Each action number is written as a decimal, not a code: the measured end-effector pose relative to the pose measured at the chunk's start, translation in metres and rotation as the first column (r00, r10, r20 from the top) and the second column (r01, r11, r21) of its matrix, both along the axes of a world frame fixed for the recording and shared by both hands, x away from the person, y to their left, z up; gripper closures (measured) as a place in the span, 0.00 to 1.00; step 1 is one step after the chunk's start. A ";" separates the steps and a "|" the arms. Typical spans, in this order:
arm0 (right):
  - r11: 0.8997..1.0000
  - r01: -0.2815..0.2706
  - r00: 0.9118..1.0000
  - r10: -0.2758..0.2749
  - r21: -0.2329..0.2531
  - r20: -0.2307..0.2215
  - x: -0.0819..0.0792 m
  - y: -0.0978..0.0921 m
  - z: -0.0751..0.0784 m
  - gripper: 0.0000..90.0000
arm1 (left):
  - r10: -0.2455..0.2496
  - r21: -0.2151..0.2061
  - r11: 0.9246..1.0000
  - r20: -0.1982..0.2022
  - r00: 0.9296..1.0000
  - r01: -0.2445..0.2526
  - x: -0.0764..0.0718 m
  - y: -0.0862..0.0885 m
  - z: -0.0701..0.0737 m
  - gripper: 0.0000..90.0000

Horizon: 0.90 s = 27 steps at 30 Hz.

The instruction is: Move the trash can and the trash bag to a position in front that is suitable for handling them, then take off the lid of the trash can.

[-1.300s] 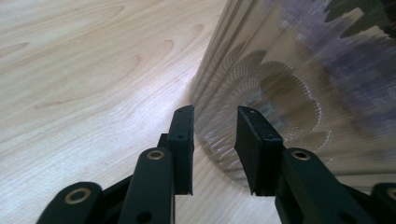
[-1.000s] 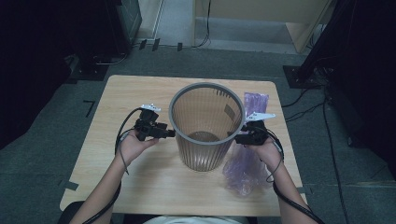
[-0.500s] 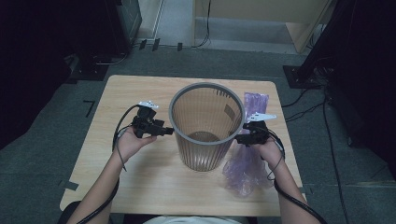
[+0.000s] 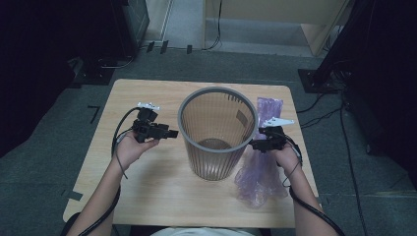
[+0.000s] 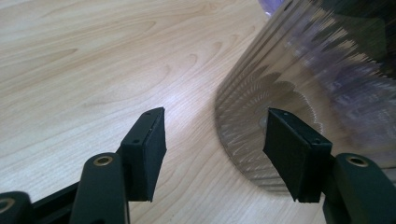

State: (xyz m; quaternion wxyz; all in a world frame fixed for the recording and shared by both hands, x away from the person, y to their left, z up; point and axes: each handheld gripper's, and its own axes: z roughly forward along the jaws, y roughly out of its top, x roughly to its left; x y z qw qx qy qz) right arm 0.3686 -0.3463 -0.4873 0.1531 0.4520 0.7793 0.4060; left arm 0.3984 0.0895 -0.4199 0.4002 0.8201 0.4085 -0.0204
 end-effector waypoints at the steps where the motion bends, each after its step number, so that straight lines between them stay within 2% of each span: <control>1: 1.000 0.007 1.000 -0.007 0.003 0.006 0.001 0.000 0.000 0.24 | 0.001 -0.002 1.000 0.006 1.000 -0.001 0.000 0.001 0.001 0.42; 4: 1.000 0.010 1.000 -0.010 0.014 0.014 0.002 -0.002 0.000 0.24 | 0.009 -0.014 1.000 0.021 1.000 -0.009 0.000 0.001 0.003 0.41; 10: 1.000 0.010 1.000 -0.011 0.010 0.013 0.003 -0.008 -0.005 0.24 | -0.013 0.009 1.000 0.042 0.999 0.013 -0.002 -0.001 0.004 0.39; 16: 0.999 0.030 1.000 -0.030 0.009 0.008 0.002 -0.015 -0.009 0.24 | -0.013 0.029 1.000 0.034 0.999 0.012 -0.002 -0.003 0.004 0.39; 17: 0.999 0.033 0.999 -0.033 0.007 0.006 0.003 -0.016 -0.009 0.24 | -0.009 0.032 0.999 0.042 0.999 0.008 -0.002 -0.003 0.004 0.38; 18: 0.999 0.035 0.999 -0.035 0.005 0.007 0.003 -0.017 -0.010 0.24 | 0.007 0.036 0.999 0.067 0.998 -0.009 -0.002 -0.003 0.005 0.38; 20: 0.999 0.040 0.999 -0.040 -0.004 0.015 0.003 -0.020 -0.012 0.24 | 0.027 0.021 0.999 0.102 0.994 -0.029 -0.003 -0.003 0.004 0.38; 22: 0.999 0.043 0.999 -0.043 -0.021 0.020 0.003 -0.023 -0.015 0.24 | 0.020 0.014 1.000 0.082 0.996 -0.021 -0.001 -0.005 0.004 0.38; 24: 0.999 0.041 0.999 -0.040 -0.036 0.015 0.003 -0.025 -0.019 0.24 | 0.001 0.025 1.000 0.066 0.998 -0.003 0.001 -0.007 0.005 0.38; 27: 0.998 0.043 0.999 -0.043 -0.042 0.008 0.005 -0.027 -0.024 0.24 | -0.026 0.045 0.999 0.066 0.997 0.023 0.002 -0.012 0.010 0.38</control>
